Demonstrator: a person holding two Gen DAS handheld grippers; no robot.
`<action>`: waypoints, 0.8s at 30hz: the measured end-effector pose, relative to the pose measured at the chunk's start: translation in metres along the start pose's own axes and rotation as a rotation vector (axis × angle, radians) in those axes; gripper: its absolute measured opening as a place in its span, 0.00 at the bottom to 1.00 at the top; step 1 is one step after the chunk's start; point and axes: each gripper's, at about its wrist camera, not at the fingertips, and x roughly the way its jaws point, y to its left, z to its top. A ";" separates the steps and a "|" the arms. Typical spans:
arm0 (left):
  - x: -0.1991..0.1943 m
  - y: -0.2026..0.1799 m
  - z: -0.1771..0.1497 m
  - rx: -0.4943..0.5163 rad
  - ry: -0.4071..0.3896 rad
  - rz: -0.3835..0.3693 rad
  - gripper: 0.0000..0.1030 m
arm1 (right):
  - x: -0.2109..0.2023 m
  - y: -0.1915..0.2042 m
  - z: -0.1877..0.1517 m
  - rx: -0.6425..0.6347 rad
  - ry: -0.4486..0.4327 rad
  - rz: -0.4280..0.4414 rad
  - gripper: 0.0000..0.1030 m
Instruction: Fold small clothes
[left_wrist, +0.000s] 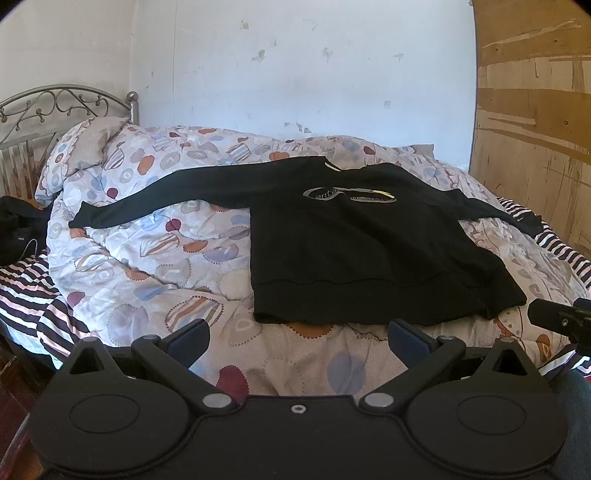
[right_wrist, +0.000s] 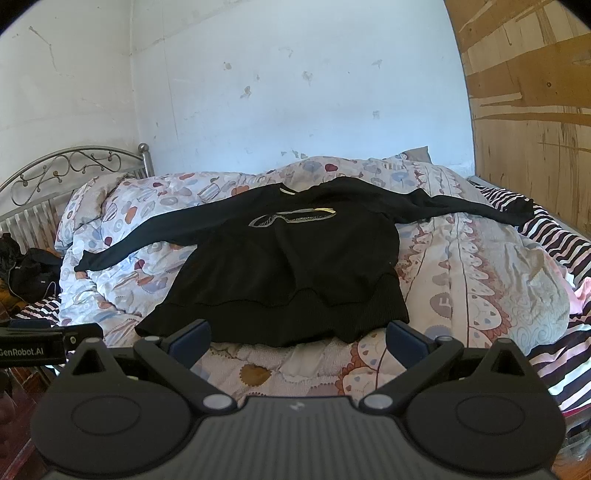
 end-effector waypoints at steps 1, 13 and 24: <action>0.001 0.000 -0.002 0.000 0.000 0.000 0.99 | 0.000 0.000 0.001 0.001 0.001 0.000 1.00; 0.001 0.001 -0.002 -0.002 0.002 -0.001 0.99 | 0.001 -0.002 -0.001 0.002 0.006 0.000 1.00; 0.008 0.001 -0.016 -0.003 0.014 -0.003 0.99 | 0.003 0.000 -0.003 0.005 0.018 0.005 1.00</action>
